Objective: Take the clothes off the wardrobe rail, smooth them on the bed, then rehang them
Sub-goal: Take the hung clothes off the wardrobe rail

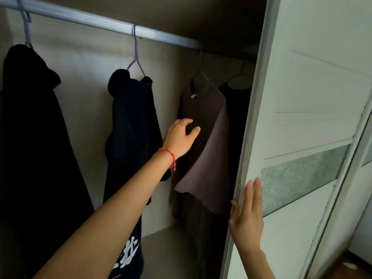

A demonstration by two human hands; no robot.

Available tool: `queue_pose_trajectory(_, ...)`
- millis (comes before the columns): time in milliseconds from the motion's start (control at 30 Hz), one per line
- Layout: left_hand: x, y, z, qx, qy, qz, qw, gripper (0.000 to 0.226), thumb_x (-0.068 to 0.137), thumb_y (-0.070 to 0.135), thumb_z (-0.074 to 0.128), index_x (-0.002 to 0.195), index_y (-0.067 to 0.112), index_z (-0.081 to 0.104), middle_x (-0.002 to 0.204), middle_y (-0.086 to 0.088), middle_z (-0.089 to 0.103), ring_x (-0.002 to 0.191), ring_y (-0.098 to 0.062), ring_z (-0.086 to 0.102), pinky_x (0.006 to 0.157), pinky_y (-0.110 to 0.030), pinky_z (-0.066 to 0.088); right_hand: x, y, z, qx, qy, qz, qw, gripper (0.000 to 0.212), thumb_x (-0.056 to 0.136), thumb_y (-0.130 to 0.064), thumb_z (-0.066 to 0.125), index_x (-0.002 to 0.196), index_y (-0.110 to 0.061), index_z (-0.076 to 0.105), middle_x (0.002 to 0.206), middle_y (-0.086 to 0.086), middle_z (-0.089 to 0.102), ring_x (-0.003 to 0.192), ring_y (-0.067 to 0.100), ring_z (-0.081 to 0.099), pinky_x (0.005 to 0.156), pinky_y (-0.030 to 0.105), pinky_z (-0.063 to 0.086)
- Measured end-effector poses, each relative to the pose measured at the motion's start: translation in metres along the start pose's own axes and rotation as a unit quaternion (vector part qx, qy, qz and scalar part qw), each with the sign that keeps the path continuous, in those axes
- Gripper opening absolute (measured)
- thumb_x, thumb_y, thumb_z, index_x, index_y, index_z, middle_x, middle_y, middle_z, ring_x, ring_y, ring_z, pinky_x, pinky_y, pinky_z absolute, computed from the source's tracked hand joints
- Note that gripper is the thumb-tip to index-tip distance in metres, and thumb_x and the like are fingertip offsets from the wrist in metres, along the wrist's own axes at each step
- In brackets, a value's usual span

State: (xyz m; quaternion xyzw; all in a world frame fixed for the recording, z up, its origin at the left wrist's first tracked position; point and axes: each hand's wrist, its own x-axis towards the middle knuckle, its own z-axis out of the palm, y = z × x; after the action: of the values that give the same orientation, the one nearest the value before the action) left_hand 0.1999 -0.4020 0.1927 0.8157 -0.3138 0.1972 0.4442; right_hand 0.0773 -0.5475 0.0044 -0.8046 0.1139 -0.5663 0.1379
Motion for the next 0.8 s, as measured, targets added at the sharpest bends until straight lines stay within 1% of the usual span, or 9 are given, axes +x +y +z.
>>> queue_pose_trajectory(100, 0.029, 0.01, 0.022, -0.037, -0.011, -0.044, 0.998, 0.046, 0.091, 0.04, 0.047, 0.127, 0.01, 0.052, 0.128, -0.012, 0.055, 0.118, -0.025, 0.053, 0.096, -0.031, 0.04, 0.012, 0.022, 0.0, -0.004, -0.002, 0.009, 1.0, 0.059, 0.091, -0.011, 0.05, 0.142, -0.005, 0.023, 0.151, 0.021, 0.024, 0.14, 0.03, 0.023, 0.076, 0.051, 0.057)
queue_pose_trajectory(167, 0.046, 0.02, 0.031, -0.062, 0.008, -0.053, 0.997, 0.047, 0.09, 0.042, 0.046, 0.122, 0.009, 0.056, 0.121, -0.014, 0.06, 0.112, -0.027, 0.056, 0.093, -0.033, 0.042, 0.018, 0.037, -0.001, -0.01, -0.006, 0.016, 1.0, 0.065, 0.085, -0.008, 0.052, 0.142, -0.004, 0.023, 0.151, 0.019, 0.022, 0.139, 0.03, 0.023, 0.074, 0.052, 0.057)
queue_pose_trajectory(300, 0.073, 0.042, 0.038, -0.112, 0.057, -0.05, 0.991, 0.044, 0.092, 0.04, 0.042, 0.111, 0.007, 0.063, 0.114, -0.018, 0.064, 0.111, -0.032, 0.056, 0.096, -0.039, 0.044, 0.029, 0.062, 0.0, -0.021, -0.012, 0.022, 0.999, 0.073, 0.08, 0.0, 0.061, 0.142, -0.003, 0.023, 0.152, 0.018, 0.021, 0.138, 0.035, 0.027, 0.069, 0.048, 0.059)
queue_pose_trajectory(400, 0.086, 0.06, 0.041, -0.127, 0.07, -0.043, 0.989, 0.042, 0.092, 0.039, 0.044, 0.109, 0.006, 0.064, 0.116, -0.017, 0.064, 0.112, -0.03, 0.056, 0.093, -0.033, 0.043, 0.036, 0.077, 0.0, -0.028, -0.009, 0.027, 0.999, 0.075, 0.08, 0.001, 0.062, 0.143, -0.004, 0.021, 0.153, 0.014, 0.018, 0.138, 0.036, 0.028, 0.068, 0.045, 0.059)
queue_pose_trajectory(500, 0.099, 0.073, 0.045, -0.149, 0.057, -0.074, 0.984, 0.044, 0.09, 0.041, 0.048, 0.106, 0.004, 0.064, 0.116, -0.015, 0.065, 0.11, -0.029, 0.057, 0.084, -0.026, 0.04, 0.043, 0.092, -0.001, -0.034, -0.012, 0.033, 0.999, 0.077, 0.08, 0.001, 0.063, 0.143, -0.006, 0.019, 0.153, 0.013, 0.017, 0.136, 0.039, 0.032, 0.067, 0.043, 0.059)
queue_pose_trajectory(600, 0.111, 0.078, 0.05, -0.162, 0.046, -0.095, 0.981, 0.048, 0.084, 0.044, 0.055, 0.111, 0.005, 0.064, 0.117, -0.012, 0.064, 0.11, -0.028, 0.058, 0.085, -0.027, 0.042, 0.051, 0.106, -0.002, -0.041, -0.016, 0.035, 0.998, 0.076, 0.08, 0.0, 0.063, 0.143, -0.003, 0.02, 0.153, 0.015, 0.019, 0.135, 0.041, 0.034, 0.069, 0.041, 0.058)
queue_pose_trajectory(667, 0.116, 0.082, 0.052, -0.159, 0.037, -0.108, 0.981, 0.047, 0.08, 0.041, 0.059, 0.111, 0.005, 0.063, 0.116, -0.013, 0.065, 0.108, -0.029, 0.059, 0.085, -0.028, 0.043, 0.055, 0.116, -0.003, -0.046, -0.019, 0.039, 0.998, 0.077, 0.079, 0.001, 0.064, 0.143, -0.002, 0.02, 0.153, 0.017, 0.019, 0.135, 0.041, 0.032, 0.07, 0.039, 0.057)
queue_pose_trajectory(733, 0.12, 0.085, 0.053, -0.166, 0.026, -0.121, 0.978, 0.045, 0.08, 0.035, 0.06, 0.11, 0.003, 0.062, 0.112, -0.013, 0.065, 0.101, -0.028, 0.06, 0.075, -0.027, 0.042, 0.056, 0.124, -0.003, -0.043, -0.026, 0.038, 0.998, 0.081, 0.078, 0.003, 0.065, 0.143, -0.002, 0.018, 0.154, 0.017, 0.017, 0.137, 0.041, 0.029, 0.072, 0.041, 0.058)
queue_pose_trajectory(800, 0.123, 0.087, 0.054, -0.173, 0.018, -0.127, 0.977, 0.041, 0.08, 0.031, 0.06, 0.108, 0.001, 0.062, 0.103, -0.013, 0.065, 0.087, -0.025, 0.059, 0.062, -0.025, 0.04, 0.056, 0.126, 0.0, -0.039, -0.031, 0.033, 0.998, 0.084, 0.077, 0.006, 0.064, 0.144, -0.005, 0.014, 0.154, 0.016, 0.014, 0.139, 0.039, 0.024, 0.075, 0.045, 0.059)
